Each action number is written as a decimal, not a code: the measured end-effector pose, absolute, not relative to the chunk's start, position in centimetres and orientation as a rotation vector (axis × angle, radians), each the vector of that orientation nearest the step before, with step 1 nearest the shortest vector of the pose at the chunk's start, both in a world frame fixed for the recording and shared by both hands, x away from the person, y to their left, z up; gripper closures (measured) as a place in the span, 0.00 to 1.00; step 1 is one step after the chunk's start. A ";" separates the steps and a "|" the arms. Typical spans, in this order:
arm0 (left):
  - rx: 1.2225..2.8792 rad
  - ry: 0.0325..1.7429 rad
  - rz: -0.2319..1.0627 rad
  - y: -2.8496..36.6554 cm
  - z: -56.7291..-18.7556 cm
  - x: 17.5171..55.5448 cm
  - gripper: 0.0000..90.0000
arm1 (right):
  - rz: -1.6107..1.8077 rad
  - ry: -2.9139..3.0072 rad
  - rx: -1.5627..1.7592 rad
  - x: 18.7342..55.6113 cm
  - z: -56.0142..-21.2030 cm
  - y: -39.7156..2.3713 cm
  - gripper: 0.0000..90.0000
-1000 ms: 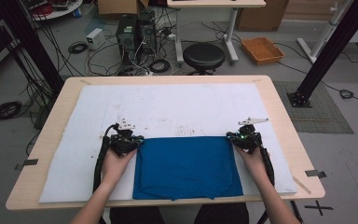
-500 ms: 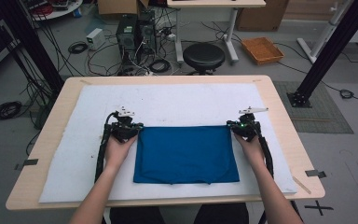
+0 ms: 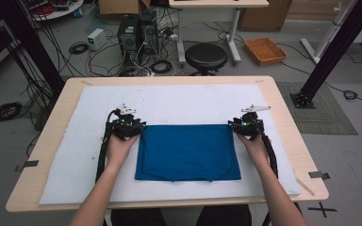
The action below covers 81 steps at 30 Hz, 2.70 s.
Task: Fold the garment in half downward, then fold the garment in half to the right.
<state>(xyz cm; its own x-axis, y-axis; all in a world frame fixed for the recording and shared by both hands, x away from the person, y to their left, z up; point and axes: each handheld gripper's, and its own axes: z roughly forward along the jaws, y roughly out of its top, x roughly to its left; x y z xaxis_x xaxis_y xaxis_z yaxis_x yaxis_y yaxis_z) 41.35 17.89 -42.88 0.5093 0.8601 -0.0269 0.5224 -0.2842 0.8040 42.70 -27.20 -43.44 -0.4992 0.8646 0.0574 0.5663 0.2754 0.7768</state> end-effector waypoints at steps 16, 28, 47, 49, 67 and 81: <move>1.863 0.975 0.622 20.9 -39.6 32.7 0.48 | 1.195 2.117 1.141 35.7 -40.8 -30.1 0.55; 1.859 0.971 0.644 21.5 -39.7 31.9 0.47 | 1.196 2.081 1.161 35.8 -40.6 -30.8 0.50; 1.847 0.991 0.642 22.2 -39.7 31.4 0.47 | 1.203 2.073 1.165 36.1 -40.4 -30.6 0.49; 1.839 0.989 0.633 22.2 -39.7 31.4 0.47 | 1.202 2.070 1.165 36.2 -40.4 -30.6 0.49; 1.788 1.178 0.359 21.9 -42.4 27.8 0.47 | 1.189 2.074 1.169 36.0 -40.7 -30.9 0.49; 1.752 1.319 0.145 19.5 -45.2 26.5 0.51 | 1.183 2.085 1.147 35.9 -40.7 -30.4 0.49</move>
<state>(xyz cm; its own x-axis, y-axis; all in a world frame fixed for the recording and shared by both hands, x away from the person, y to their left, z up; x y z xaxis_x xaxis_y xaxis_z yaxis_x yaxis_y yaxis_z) 26.50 19.55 -45.15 0.4212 0.8128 -0.4025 0.7056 -0.0148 0.7085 35.88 -30.37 -40.70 -0.5340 0.8455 -0.0026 0.4316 0.2752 0.8591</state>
